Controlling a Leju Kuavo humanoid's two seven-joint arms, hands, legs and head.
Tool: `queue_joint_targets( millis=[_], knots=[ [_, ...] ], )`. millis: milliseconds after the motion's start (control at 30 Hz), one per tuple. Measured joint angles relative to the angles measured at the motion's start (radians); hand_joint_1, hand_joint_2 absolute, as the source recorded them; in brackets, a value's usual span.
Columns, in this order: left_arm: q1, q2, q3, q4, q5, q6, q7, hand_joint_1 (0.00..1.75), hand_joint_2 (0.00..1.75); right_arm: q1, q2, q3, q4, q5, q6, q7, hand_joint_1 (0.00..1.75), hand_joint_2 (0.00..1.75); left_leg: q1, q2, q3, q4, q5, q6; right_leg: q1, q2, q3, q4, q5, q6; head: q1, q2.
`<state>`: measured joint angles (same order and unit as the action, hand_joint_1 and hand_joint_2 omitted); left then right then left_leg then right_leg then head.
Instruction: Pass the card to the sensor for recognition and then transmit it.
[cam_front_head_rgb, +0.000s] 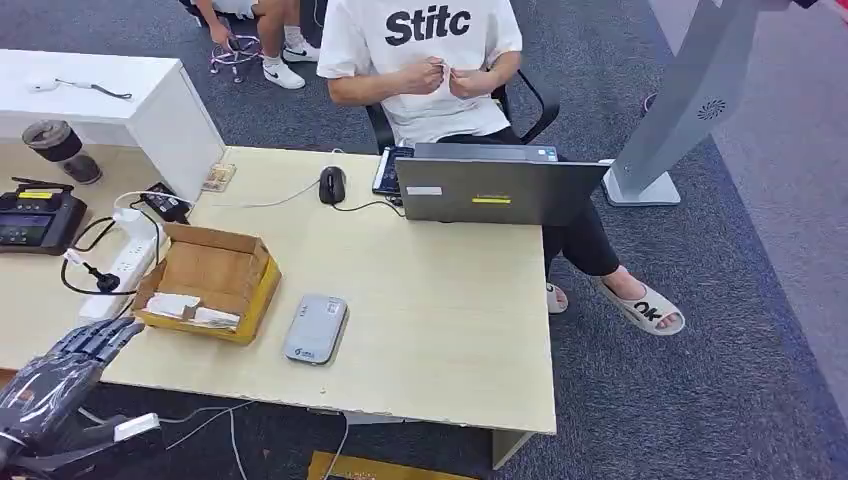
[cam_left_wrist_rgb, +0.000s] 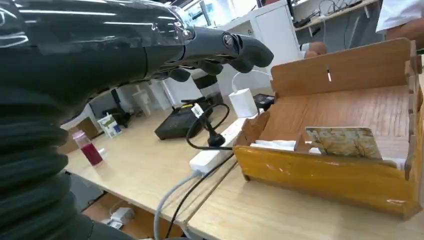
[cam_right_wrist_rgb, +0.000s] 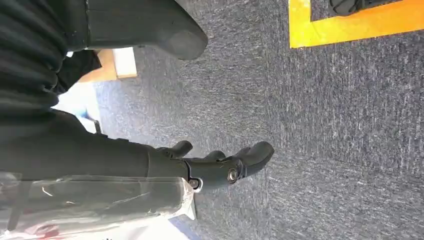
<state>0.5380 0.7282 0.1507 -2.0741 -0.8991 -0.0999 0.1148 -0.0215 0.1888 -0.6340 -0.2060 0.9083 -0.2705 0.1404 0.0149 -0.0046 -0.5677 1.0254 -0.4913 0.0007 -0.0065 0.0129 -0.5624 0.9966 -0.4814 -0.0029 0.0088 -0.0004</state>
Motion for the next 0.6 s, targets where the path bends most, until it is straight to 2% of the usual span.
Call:
queue_joint_targets(
  millis=[133,300,433,600],
  knots=[
    [-0.009,-0.018,0.0,0.01,-0.086,0.033,0.026,0.0,1.75,0.0,0.002,0.0,0.0,0.014,0.0,0.0,0.0,1.75,0.0,-0.001,0.0,0.0,0.0,0.0,0.0,-0.001,0.0,0.0,0.0,0.0,0.0,0.0],
    [-0.125,-0.107,-0.005,0.139,-0.242,0.156,0.024,0.0,1.75,-0.001,0.003,0.004,0.0,0.081,-0.001,0.012,0.0,1.75,0.0,-0.003,0.0,0.0,0.001,0.0,0.0,-0.003,0.001,0.0,0.0,0.0,0.0,0.0],
    [-0.198,-0.177,-0.005,0.224,-0.27,0.229,0.0,0.0,1.75,-0.001,0.003,0.014,0.0,0.115,0.0,0.027,0.0,1.75,0.0,-0.003,0.0,0.0,0.001,0.0,0.0,-0.003,0.001,0.0,0.0,0.0,0.0,0.0],
    [-0.24,-0.226,-0.004,0.285,-0.27,0.244,-0.015,0.0,1.75,-0.001,0.003,0.023,0.0,0.121,0.0,0.034,0.0,1.75,0.0,-0.002,0.0,0.0,0.001,-0.001,0.0,-0.003,0.001,0.0,0.0,0.0,0.0,0.0]
  ],
)
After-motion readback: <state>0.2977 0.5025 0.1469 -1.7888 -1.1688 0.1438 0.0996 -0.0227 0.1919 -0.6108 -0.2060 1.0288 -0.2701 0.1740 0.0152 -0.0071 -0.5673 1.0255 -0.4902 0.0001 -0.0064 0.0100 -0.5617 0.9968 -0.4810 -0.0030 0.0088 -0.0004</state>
